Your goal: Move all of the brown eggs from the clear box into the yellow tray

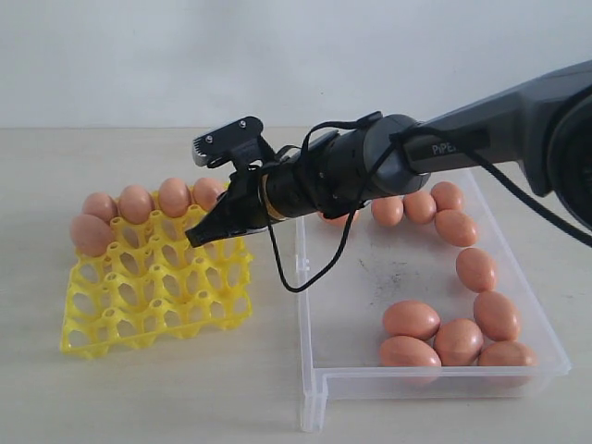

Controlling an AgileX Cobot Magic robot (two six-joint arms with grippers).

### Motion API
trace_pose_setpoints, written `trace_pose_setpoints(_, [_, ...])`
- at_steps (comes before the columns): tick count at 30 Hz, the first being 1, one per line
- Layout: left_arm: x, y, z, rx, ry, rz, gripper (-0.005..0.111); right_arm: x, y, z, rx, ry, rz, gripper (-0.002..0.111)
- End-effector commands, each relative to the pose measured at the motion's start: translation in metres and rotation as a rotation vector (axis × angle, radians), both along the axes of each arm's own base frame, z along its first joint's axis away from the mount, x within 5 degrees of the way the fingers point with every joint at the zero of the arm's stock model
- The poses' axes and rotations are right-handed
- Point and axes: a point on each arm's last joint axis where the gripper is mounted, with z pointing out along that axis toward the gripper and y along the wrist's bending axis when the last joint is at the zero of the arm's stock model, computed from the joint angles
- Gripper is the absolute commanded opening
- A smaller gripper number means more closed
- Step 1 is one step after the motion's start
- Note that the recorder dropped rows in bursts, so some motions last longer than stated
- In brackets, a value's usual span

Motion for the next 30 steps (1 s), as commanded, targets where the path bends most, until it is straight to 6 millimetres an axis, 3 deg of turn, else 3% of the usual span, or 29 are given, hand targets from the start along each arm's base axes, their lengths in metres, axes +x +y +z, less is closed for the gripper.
trace_pose_setpoints(1, [0.0, 0.0, 0.0, -0.005, -0.013, 0.006, 0.004, 0.001, -0.005, -0.004, -0.018, 0.0, -0.04, 0.0])
trace_pose_setpoints(7, [0.0, 0.0, 0.0, -0.005, -0.013, 0.006, 0.004, -0.006, -0.007, -0.012, -0.012, 0.056, -0.04, 0.0])
trace_pose_setpoints(14, [0.0, 0.0, 0.0, -0.005, -0.013, 0.006, 0.004, -0.013, -0.028, -0.014, -0.131, -0.02, -0.098, 0.0])
trace_pose_setpoints(30, [0.0, 0.0, 0.0, -0.005, -0.013, 0.006, 0.004, -0.025, -0.031, 0.087, 0.03, -0.161, -0.049, 0.0])
